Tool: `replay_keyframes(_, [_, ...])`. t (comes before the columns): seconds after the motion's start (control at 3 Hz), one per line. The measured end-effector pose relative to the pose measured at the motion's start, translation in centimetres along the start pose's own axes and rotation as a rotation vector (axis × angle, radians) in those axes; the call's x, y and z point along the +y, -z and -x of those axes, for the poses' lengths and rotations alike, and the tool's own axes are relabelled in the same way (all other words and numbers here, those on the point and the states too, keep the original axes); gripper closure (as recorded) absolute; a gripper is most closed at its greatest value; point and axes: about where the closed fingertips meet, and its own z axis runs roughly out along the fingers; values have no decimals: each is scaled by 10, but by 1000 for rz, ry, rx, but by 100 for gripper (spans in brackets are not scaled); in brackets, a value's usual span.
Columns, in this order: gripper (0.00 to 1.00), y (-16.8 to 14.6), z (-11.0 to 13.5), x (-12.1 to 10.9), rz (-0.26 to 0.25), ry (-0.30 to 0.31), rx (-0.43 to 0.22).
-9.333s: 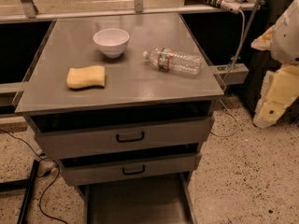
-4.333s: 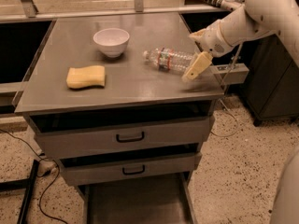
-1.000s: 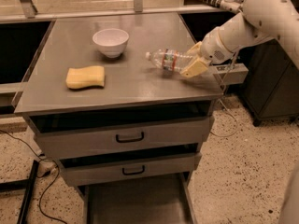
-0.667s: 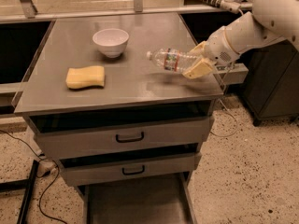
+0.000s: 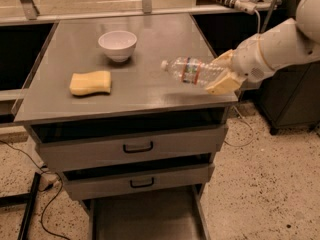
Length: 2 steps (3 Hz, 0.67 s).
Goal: Place water bottle into bottom drawer
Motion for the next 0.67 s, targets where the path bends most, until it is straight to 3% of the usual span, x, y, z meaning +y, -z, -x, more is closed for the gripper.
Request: replay_keyframes(0.67, [100, 25, -36, 76, -87, -17, 103])
